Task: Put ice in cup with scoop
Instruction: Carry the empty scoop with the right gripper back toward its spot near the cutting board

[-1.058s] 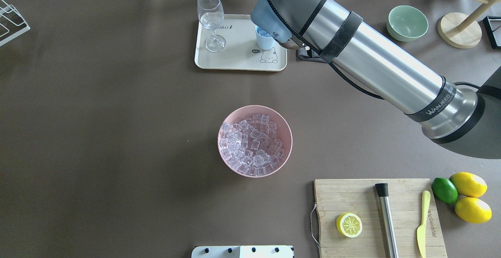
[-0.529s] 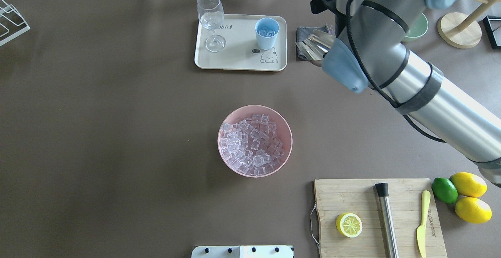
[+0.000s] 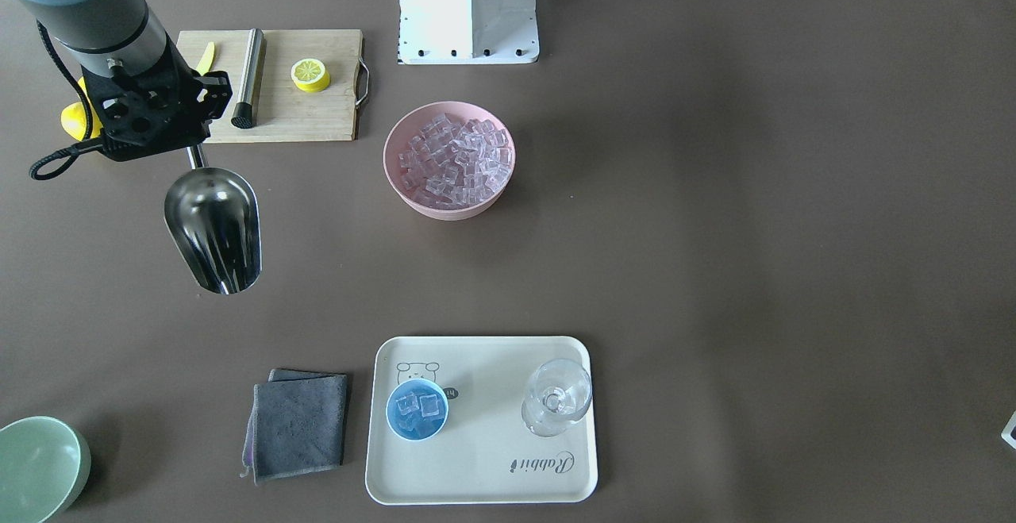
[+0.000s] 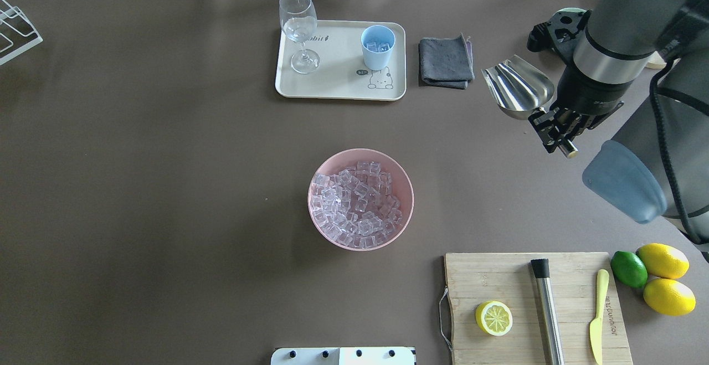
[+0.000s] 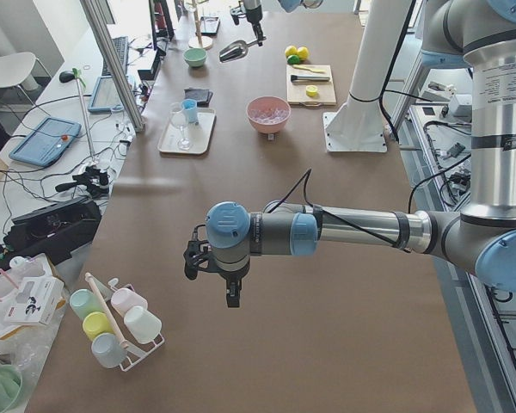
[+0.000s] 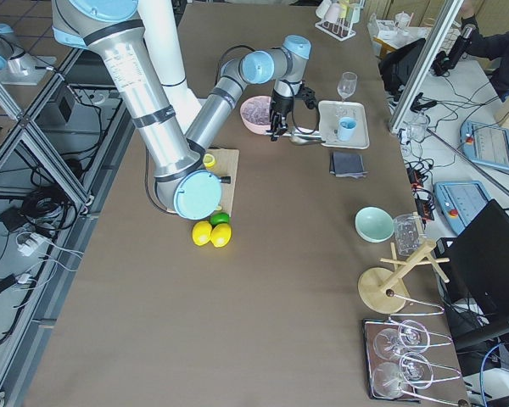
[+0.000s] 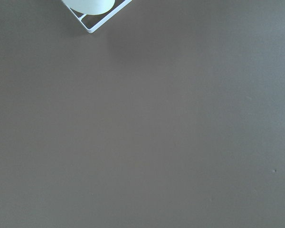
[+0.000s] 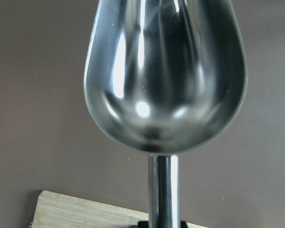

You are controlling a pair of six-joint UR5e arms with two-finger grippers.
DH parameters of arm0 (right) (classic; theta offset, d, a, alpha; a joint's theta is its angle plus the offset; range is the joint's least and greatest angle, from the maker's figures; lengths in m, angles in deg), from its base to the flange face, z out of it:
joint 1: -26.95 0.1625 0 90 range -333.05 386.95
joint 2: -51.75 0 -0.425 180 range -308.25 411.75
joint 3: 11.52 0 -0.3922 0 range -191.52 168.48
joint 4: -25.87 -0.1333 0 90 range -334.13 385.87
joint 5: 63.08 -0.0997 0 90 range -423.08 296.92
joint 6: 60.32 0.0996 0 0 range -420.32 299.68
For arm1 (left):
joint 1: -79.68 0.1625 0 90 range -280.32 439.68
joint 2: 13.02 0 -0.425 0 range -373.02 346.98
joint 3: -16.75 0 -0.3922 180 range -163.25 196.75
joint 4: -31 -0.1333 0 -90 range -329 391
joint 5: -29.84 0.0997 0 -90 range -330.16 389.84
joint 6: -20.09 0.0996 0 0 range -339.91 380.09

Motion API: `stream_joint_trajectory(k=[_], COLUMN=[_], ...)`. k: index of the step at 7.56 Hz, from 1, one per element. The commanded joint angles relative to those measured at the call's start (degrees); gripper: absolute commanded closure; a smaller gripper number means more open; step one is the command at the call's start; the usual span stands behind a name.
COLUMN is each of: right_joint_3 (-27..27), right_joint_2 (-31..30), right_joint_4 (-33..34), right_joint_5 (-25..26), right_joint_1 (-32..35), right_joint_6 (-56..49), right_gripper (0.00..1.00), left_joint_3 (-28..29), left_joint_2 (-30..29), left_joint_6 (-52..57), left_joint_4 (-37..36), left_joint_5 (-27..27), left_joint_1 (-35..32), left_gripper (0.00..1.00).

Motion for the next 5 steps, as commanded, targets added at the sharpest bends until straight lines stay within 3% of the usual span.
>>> stream_joint_trajectory(k=[1,4,5], right_joint_3=[-4.0,-4.0,-2.4], right_joint_2=[-7.2,-16.5,-20.9], right_joint_4=[-5.8,-18.7,-29.2], right_joint_5=[-0.2,-0.3,-0.3], right_joint_1=[0.6,0.6,-0.6], right_joint_6=[6.7,21.5,27.6], right_gripper=[1.0,1.0,1.0], left_joint_3=[0.2,0.3,0.4], left_joint_2=[0.0,0.1,0.3], left_joint_6=[0.0,0.0,0.0], left_joint_4=[0.0,-0.2,-0.2], left_joint_5=[0.0,0.0,0.0], left_joint_1=[0.1,0.0,0.1], left_gripper=[0.01,0.01,0.01])
